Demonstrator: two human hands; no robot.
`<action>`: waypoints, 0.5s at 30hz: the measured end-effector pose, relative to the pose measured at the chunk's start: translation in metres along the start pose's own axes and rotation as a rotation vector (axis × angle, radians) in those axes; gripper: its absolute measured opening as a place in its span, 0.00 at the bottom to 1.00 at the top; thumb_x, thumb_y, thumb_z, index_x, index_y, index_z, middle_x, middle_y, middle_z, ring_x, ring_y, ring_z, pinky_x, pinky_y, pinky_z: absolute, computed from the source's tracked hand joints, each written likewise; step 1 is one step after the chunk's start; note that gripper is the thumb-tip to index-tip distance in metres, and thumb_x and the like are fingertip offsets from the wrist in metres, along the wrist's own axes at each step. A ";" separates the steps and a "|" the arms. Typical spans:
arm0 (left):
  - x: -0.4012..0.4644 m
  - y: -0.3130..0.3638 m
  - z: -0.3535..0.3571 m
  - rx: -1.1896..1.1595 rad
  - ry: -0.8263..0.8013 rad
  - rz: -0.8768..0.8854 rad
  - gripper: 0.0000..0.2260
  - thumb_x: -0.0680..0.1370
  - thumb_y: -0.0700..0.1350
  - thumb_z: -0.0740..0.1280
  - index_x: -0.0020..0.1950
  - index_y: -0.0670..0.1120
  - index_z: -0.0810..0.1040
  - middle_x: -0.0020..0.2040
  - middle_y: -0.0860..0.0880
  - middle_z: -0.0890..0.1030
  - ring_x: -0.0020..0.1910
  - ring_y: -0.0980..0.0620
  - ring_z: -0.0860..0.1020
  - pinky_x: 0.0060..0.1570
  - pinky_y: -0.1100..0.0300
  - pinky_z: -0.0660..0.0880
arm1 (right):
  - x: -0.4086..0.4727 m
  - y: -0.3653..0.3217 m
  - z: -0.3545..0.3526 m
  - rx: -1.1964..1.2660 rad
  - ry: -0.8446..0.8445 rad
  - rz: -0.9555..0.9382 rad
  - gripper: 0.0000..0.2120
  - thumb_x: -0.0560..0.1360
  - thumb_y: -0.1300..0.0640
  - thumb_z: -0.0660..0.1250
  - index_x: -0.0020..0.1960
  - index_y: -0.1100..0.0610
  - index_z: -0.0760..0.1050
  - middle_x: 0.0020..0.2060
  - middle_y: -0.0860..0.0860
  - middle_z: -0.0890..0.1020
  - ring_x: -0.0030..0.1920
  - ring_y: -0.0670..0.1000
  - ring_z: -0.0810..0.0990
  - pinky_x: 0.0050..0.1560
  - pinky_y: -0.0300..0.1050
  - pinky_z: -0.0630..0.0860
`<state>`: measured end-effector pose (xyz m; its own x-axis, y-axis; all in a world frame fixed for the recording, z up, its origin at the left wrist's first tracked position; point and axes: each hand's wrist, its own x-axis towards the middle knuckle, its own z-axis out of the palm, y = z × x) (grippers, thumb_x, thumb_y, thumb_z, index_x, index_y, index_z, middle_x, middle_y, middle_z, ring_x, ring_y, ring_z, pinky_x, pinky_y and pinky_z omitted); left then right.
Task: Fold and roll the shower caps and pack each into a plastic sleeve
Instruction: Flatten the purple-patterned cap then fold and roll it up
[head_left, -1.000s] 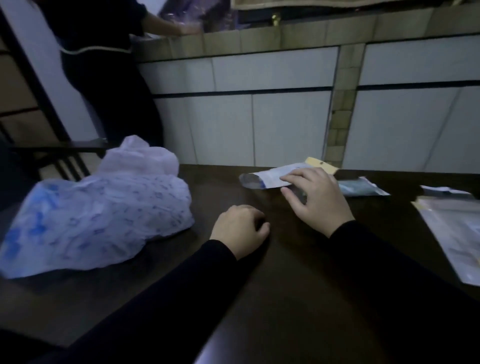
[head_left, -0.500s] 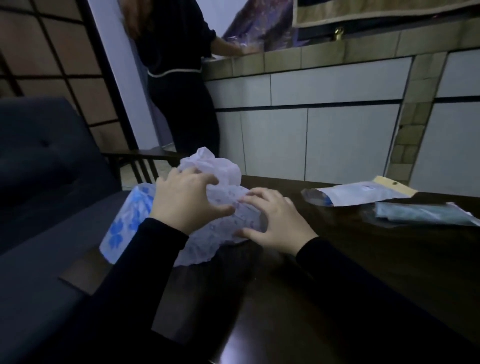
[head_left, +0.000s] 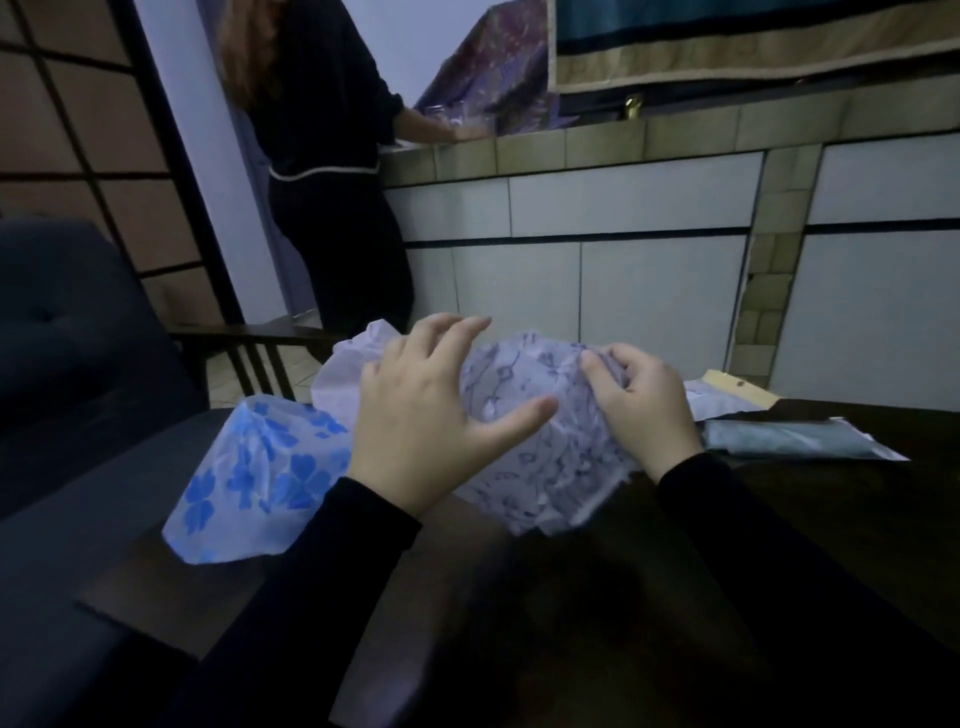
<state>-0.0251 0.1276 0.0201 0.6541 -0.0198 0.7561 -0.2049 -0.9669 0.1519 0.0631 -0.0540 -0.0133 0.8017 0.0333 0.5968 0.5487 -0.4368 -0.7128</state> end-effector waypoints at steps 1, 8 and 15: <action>0.000 0.003 0.002 -0.040 -0.034 -0.012 0.37 0.67 0.73 0.62 0.68 0.53 0.72 0.64 0.53 0.74 0.62 0.53 0.73 0.57 0.53 0.71 | 0.005 0.005 -0.008 -0.001 -0.016 0.060 0.21 0.78 0.52 0.64 0.34 0.66 0.66 0.27 0.54 0.65 0.29 0.50 0.65 0.30 0.42 0.60; 0.008 -0.004 0.025 -0.303 -0.352 -0.304 0.08 0.75 0.55 0.69 0.46 0.52 0.83 0.40 0.59 0.83 0.42 0.60 0.80 0.39 0.69 0.71 | 0.011 0.001 -0.067 0.047 -0.367 0.268 0.20 0.77 0.45 0.65 0.37 0.61 0.74 0.30 0.55 0.75 0.29 0.47 0.74 0.32 0.38 0.69; 0.007 0.017 0.041 -0.645 -0.558 -0.391 0.12 0.73 0.59 0.71 0.44 0.51 0.83 0.40 0.57 0.84 0.40 0.62 0.81 0.37 0.70 0.74 | 0.010 0.013 -0.068 0.444 -0.392 0.507 0.17 0.73 0.43 0.67 0.49 0.57 0.79 0.42 0.53 0.85 0.46 0.52 0.83 0.55 0.49 0.74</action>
<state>0.0055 0.1006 0.0017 0.9822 -0.0040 0.1877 -0.1517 -0.6059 0.7810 0.0621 -0.1207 0.0092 0.9599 0.2771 0.0438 0.0700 -0.0854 -0.9939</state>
